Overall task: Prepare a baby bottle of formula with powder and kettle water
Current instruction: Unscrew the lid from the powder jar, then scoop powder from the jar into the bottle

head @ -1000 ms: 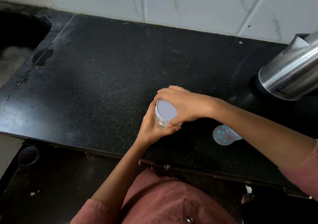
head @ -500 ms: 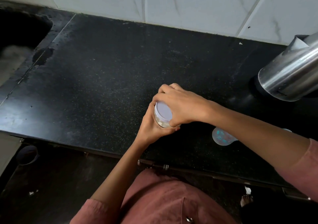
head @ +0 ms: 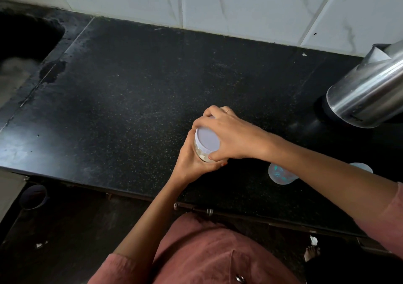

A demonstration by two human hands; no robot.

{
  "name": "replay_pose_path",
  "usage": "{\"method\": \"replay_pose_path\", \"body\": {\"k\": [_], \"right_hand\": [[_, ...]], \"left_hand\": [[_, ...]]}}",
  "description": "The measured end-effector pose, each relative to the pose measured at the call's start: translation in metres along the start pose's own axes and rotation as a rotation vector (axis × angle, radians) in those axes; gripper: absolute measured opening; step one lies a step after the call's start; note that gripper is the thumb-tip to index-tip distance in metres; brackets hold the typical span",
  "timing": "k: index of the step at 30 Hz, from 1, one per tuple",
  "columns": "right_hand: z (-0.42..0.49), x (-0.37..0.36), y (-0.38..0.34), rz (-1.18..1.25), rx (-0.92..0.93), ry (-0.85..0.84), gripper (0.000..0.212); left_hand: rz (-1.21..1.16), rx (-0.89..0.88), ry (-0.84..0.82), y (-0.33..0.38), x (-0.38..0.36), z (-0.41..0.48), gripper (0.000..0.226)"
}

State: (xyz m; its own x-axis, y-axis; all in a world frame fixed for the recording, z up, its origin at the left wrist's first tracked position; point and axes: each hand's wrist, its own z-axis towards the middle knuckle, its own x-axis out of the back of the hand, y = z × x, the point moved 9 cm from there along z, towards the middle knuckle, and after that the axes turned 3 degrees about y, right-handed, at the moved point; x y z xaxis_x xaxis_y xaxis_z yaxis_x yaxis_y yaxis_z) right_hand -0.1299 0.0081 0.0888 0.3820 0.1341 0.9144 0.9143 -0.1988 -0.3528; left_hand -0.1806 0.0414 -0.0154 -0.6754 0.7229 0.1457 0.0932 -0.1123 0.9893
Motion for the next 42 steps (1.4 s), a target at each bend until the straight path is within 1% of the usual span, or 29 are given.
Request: {"method": "replay_pose_path", "body": {"k": [3,5,7,10,16,19,26,30,32,34,37,38,40,42], "right_hand": [[0.002,0.014,0.007,0.161,0.014,-0.018,0.068],[0.004,0.032,0.020,0.248,-0.014,0.039,0.068],[0.010,0.048,0.039,0.285,-0.070,0.099,0.069],[0.027,0.052,0.075,0.242,-0.177,0.125,0.073],[0.073,0.011,0.117,0.036,-0.276,-0.007,0.076],[0.090,-0.008,0.128,-0.015,-0.294,-0.056,0.079],[0.107,-0.031,0.136,-0.109,-0.303,-0.085,0.082],[0.106,-0.034,0.136,-0.106,-0.315,-0.107,0.087],[0.101,-0.027,0.132,-0.087,-0.316,-0.087,0.089],[0.093,-0.010,0.125,-0.023,-0.301,0.015,0.078],[0.071,0.028,0.110,0.123,-0.262,0.256,0.042],[0.061,0.039,0.104,0.185,-0.254,0.313,0.030],[0.039,0.053,0.089,0.290,-0.230,0.363,0.013],[0.019,0.059,0.070,0.353,-0.194,0.343,0.006]], "left_hand": [[-0.047,-0.006,-0.014,-0.001,-0.001,-0.001,0.092],[-0.041,-0.021,-0.017,0.001,-0.001,-0.001,0.087],[-0.016,-0.058,-0.023,0.005,-0.001,-0.002,0.085],[0.004,-0.078,-0.029,0.007,-0.001,-0.002,0.087],[0.009,-0.087,-0.045,0.007,-0.002,-0.001,0.088],[0.015,-0.089,-0.056,0.007,-0.002,-0.001,0.088],[0.033,-0.086,-0.069,0.005,-0.001,-0.001,0.090],[0.047,-0.093,-0.074,0.004,-0.001,0.000,0.090],[0.048,-0.095,-0.072,0.004,0.000,-0.001,0.090],[0.048,-0.101,-0.067,0.005,0.000,-0.001,0.089],[0.047,-0.094,-0.066,0.005,0.000,-0.001,0.088],[0.047,-0.093,-0.064,0.005,0.000,-0.001,0.087],[0.048,-0.090,-0.060,0.006,0.000,-0.002,0.086],[0.045,-0.090,-0.055,0.007,0.000,-0.003,0.085]]}}
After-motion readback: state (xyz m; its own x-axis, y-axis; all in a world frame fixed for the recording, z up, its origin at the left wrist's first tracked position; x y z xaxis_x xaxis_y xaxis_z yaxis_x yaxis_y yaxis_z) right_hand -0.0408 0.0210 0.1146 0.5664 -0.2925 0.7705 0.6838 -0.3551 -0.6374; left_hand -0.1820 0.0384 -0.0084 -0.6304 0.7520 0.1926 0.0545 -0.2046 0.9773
